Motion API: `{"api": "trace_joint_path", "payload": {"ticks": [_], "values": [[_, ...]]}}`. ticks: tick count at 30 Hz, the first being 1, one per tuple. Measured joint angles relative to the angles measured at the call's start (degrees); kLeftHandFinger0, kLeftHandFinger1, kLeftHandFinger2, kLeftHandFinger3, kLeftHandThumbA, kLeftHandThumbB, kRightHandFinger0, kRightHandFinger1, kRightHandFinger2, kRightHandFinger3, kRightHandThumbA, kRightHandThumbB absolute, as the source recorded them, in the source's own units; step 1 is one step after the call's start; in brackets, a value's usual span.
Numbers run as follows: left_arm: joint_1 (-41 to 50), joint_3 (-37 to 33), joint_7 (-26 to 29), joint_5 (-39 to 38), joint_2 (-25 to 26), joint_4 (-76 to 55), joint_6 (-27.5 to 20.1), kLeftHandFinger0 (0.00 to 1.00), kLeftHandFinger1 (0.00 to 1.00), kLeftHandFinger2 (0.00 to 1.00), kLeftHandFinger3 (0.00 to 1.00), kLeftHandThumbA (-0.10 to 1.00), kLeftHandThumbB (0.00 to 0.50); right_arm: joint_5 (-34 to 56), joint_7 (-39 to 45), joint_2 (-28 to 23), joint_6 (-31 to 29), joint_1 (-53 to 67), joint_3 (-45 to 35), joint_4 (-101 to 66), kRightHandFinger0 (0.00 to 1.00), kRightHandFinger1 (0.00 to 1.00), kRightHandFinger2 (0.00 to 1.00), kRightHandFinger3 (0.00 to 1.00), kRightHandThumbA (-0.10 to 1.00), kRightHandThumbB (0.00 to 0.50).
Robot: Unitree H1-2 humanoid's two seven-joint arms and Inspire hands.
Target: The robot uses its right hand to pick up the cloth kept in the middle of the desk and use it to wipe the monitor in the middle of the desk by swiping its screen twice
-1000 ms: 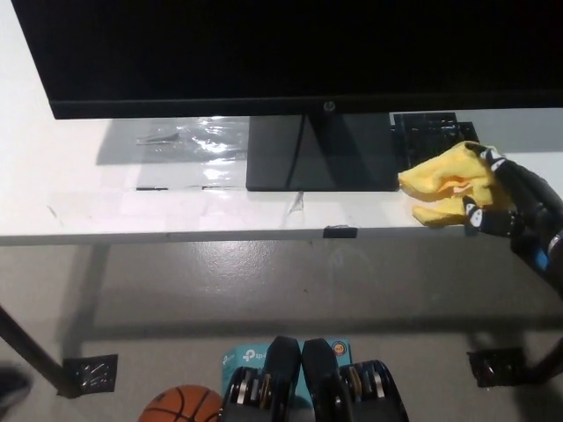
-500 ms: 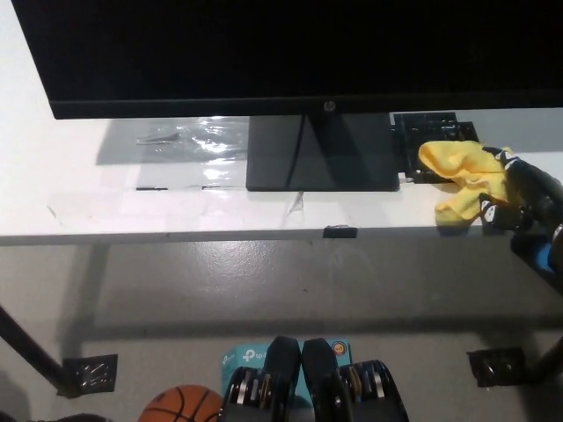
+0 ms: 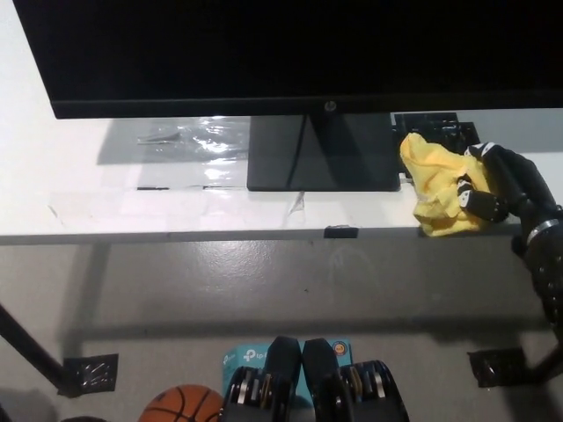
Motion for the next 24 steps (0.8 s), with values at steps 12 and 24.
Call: {"api": "trace_joint_path", "payload": {"ticks": [12, 24], "values": [[0.0, 0.0, 0.0, 0.1, 0.0, 0.1, 0.1, 0.59, 0.61, 0.74, 0.98, 0.36, 0.000, -1.1, -5.3, 1.0, -4.3, 3.0, -1.1, 3.0, 0.00, 0.00, 0.14, 0.37, -0.10, 0.002], [0.0, 0.1, 0.0, 0.3, -0.2, 0.1, 0.2, 0.57, 0.59, 0.74, 0.97, 0.38, 0.000, 10.3, -5.0, 13.5, 0.9, 6.4, -18.0, -0.8, 0.00, 0.00, 0.31, 0.16, -0.10, 0.000]]}}
